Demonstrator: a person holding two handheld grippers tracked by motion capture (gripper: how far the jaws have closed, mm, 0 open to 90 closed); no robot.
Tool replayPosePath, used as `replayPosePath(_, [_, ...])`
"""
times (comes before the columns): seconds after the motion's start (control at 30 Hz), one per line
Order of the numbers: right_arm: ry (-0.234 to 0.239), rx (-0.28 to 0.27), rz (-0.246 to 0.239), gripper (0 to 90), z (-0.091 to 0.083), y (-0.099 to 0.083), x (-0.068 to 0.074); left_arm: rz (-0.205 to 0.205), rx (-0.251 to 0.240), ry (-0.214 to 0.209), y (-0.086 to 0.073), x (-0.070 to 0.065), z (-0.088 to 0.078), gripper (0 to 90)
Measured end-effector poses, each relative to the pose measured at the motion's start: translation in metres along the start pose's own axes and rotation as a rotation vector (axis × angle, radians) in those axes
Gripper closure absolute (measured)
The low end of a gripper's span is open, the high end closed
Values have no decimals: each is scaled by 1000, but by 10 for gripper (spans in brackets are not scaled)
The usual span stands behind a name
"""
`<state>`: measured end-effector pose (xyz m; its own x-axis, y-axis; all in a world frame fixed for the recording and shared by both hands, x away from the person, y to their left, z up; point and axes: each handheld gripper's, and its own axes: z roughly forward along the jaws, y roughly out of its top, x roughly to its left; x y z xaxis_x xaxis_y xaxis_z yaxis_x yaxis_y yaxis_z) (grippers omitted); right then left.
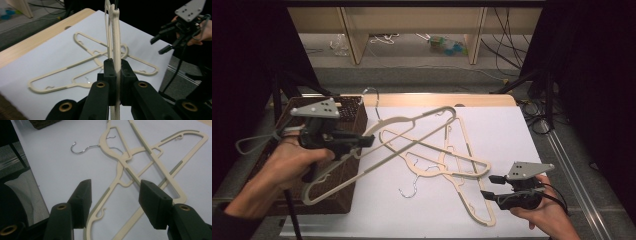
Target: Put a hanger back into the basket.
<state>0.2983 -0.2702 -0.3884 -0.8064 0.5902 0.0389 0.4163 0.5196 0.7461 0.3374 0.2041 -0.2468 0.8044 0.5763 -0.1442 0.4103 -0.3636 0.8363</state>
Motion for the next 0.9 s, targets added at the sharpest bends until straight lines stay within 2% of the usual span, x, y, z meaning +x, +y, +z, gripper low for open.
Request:
replayPosePath(0.07, [6,3,2,448,1,0,0,-25,-18,19,-2,12,-10,863])
replayPosePath(0.1, [8,5,-1,448,1,0,0,-23,-28,32,-3,18,-16,863])
replayPosePath(0.2, [6,1,1,448,1,-1,0,-59,-46,71,-14,38,-27,863])
replayPosePath(0.47, [7,3,14,443,3,-2,1,-165,-50,167,-45,86,-47,863])
replayPosePath(0.67, [6,1,11,394,7,-4,2,-204,-74,219,-58,117,-65,863])
replayPosePath(0.73, [-2,3,31,350,8,-4,3,-197,-78,236,-62,125,-71,863])
replayPosePath(0.8, [-11,3,39,340,9,-4,2,-223,-78,241,-66,134,-76,863])
replayPosePath(0.9, [-20,-5,44,330,9,-5,2,-239,-76,267,-75,147,-80,863])
